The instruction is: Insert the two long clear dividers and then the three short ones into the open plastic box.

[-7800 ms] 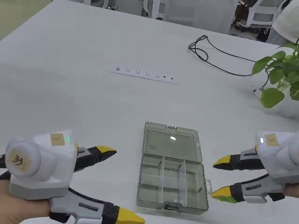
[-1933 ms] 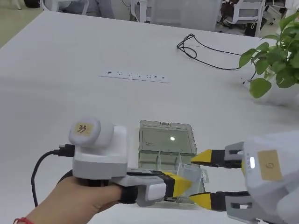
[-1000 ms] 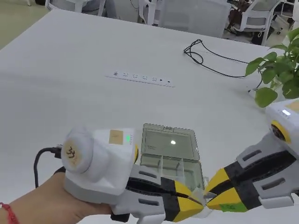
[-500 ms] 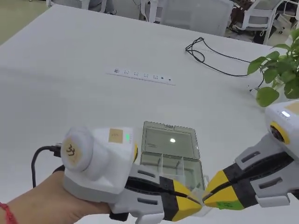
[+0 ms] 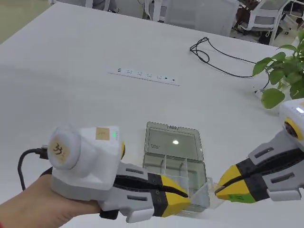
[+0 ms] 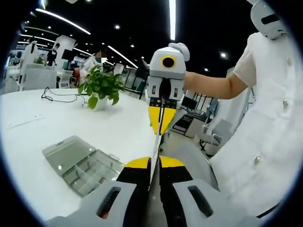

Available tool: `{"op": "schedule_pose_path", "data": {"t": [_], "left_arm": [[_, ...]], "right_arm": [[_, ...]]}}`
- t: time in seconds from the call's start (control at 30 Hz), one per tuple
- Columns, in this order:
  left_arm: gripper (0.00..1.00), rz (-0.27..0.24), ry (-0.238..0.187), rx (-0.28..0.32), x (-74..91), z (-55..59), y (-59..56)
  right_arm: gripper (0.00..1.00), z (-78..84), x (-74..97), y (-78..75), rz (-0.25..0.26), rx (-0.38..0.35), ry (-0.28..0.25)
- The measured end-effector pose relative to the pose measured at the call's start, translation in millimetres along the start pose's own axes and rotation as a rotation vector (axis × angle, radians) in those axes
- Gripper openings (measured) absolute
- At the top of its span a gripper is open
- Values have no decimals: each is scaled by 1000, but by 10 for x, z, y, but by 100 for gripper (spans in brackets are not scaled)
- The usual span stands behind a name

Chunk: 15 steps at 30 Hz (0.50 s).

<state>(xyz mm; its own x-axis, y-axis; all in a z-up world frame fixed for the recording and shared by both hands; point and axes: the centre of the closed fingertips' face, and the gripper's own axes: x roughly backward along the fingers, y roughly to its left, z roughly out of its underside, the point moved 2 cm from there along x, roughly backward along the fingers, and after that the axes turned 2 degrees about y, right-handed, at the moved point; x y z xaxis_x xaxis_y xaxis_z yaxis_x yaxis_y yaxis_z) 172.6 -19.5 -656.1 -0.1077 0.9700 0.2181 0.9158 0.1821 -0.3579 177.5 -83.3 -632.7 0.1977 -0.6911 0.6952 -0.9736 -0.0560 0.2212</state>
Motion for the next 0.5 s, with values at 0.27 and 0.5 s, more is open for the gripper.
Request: {"op": "schedule_pose_path", "data": {"t": [0.27, 0.5], "left_arm": [[13, -94, -12, 22, 200, 50, 184], [24, -162, -16, 38, 348, 116, 321]], "right_arm": [[3, 229, 85, -320, 92, -24, 77], [3, 422, 95, -506, 152, -23, 159]]}}
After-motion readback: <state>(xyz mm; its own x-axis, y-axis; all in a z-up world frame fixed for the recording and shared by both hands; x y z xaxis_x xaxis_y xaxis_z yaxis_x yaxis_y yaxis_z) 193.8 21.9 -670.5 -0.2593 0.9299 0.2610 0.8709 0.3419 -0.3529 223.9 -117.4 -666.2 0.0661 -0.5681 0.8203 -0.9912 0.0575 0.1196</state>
